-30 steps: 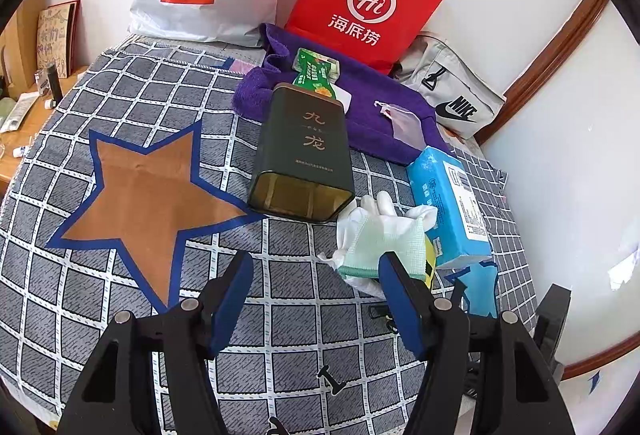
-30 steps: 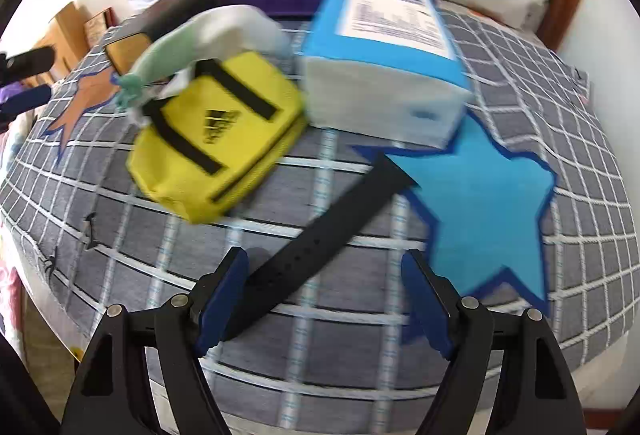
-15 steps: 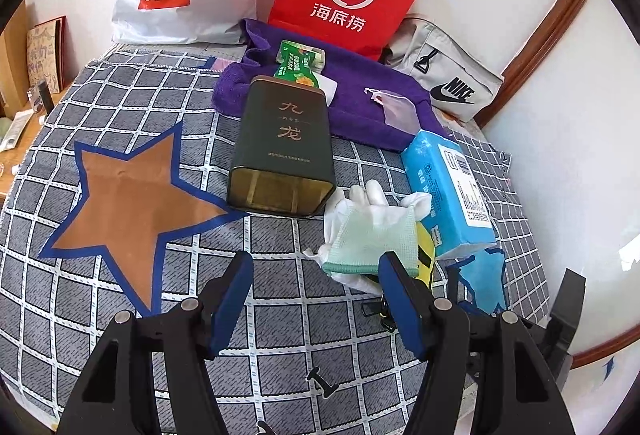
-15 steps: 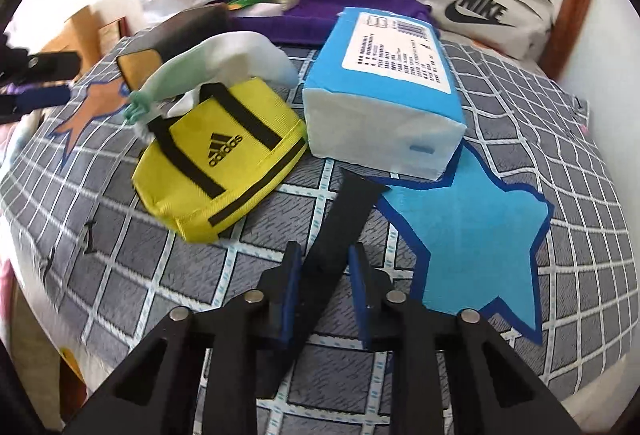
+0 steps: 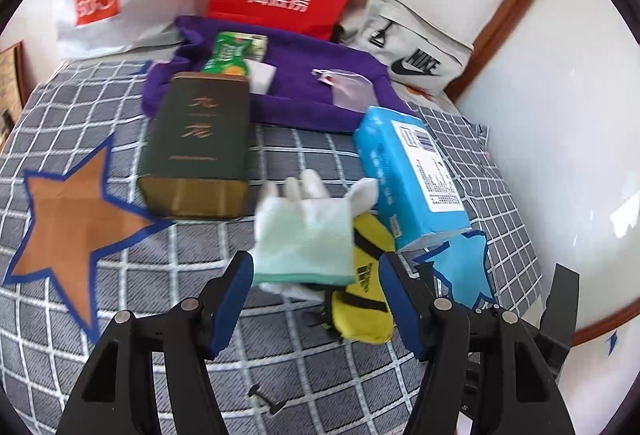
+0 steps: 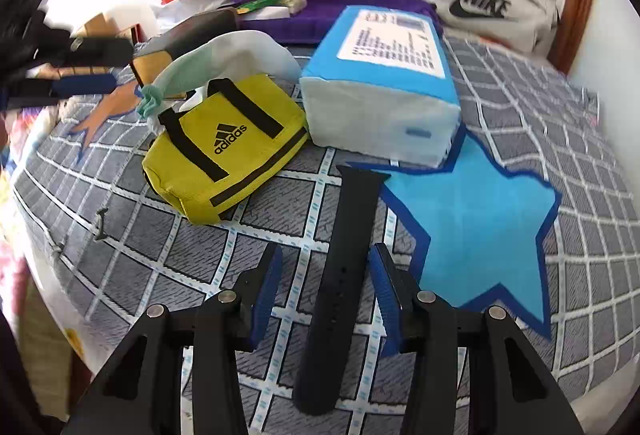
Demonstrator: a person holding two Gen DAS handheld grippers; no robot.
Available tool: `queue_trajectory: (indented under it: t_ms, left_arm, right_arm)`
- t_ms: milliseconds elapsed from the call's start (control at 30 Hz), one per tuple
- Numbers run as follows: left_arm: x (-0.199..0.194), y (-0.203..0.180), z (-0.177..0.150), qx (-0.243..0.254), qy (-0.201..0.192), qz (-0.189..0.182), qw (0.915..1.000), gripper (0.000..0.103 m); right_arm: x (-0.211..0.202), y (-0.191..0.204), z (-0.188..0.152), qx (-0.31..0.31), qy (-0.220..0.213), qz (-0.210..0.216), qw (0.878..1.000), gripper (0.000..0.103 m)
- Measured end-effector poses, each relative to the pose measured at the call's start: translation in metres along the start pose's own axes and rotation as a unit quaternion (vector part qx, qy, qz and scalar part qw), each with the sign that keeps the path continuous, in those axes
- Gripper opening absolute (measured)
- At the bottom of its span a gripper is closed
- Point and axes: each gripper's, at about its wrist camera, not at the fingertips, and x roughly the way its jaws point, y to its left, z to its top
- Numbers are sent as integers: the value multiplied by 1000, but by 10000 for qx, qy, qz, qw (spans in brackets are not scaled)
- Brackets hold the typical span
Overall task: Organize soft objects
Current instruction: 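Close the right tool on the black strap while the left tool grips the white glove, then lift the glove with the left tool while the right tool lifts the strap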
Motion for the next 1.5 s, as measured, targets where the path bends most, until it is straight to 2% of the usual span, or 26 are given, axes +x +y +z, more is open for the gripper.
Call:
queue_trajectory:
  t_ms: [33,67,133,267,533,567,633,767,1100,1500]
  left_arm:
    - [3,-4,1,45,16,17,10000,63]
    - [8,-8,3,94,51,42,9999,63]
    - [16,-12,6,130,91,94,9998,63]
    - [32,-17,13,48,56,355,9993,63]
    - [60,-18,24,-322,174,490,9981,59]
    - [63,-18,25,-365,188,488,9980,54]
    - [68,-19,25,-439,253,458,9977,31]
    - [72,-18,27,-417,296,594,9969,12]
    - [22,-13,27,-389,-117,394,9984,10]
    - [-41,-6,28,-429,-678,283,9964,10]
  right_arm:
    - [-1,-3,0,36,-33,-8,10000,40]
    - [-1,-5,0,71,-58,-36,10000,31]
    - [0,-14,2,167,-88,13,9998,22]
    - [-1,-21,2,144,-128,217,9996,22]
    - [-3,-23,0,18,-174,331,9993,22]
    - [-3,-25,0,33,-171,374,9991,22]
    - [-2,-27,1,47,-166,431,9989,22]
    - [0,-32,4,134,-131,531,9984,21]
    - [-15,-37,13,278,-195,492,9982,21]
    - [-57,-33,26,299,-546,491,9969,21]
